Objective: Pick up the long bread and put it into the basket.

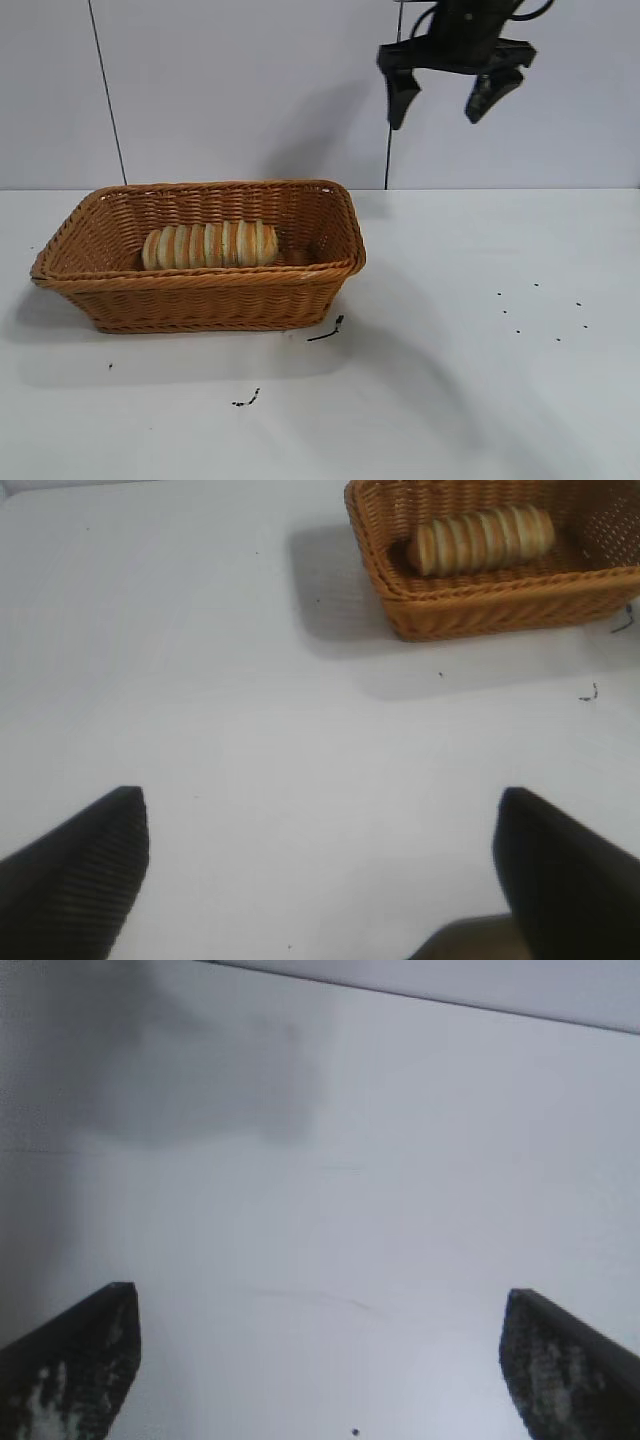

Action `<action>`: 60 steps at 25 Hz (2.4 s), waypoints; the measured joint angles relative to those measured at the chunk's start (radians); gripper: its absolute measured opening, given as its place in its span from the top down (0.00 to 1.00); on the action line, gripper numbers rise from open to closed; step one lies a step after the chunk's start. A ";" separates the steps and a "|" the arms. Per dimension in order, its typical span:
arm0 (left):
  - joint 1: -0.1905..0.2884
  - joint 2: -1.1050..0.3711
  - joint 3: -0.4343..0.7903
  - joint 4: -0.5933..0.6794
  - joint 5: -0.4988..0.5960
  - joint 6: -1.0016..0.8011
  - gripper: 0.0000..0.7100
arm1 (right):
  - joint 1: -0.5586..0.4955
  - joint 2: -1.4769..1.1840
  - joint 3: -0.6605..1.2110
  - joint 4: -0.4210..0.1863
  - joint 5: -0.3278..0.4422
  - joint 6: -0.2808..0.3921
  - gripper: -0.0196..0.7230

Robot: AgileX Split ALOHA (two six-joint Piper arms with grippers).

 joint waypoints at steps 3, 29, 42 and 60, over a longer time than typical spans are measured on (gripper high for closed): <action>0.000 0.000 0.000 0.000 0.000 0.000 0.02 | -0.005 -0.002 0.000 0.000 0.018 -0.001 0.07; 0.000 0.000 0.000 0.000 0.000 0.000 0.02 | -0.004 -1.007 0.991 -0.035 0.019 0.011 0.07; 0.000 0.000 0.000 0.000 0.000 0.000 0.02 | -0.004 -1.948 1.639 -0.031 -0.146 0.011 0.07; 0.000 0.000 0.000 0.000 0.000 0.000 0.02 | -0.004 -2.299 1.736 -0.010 -0.161 0.011 0.07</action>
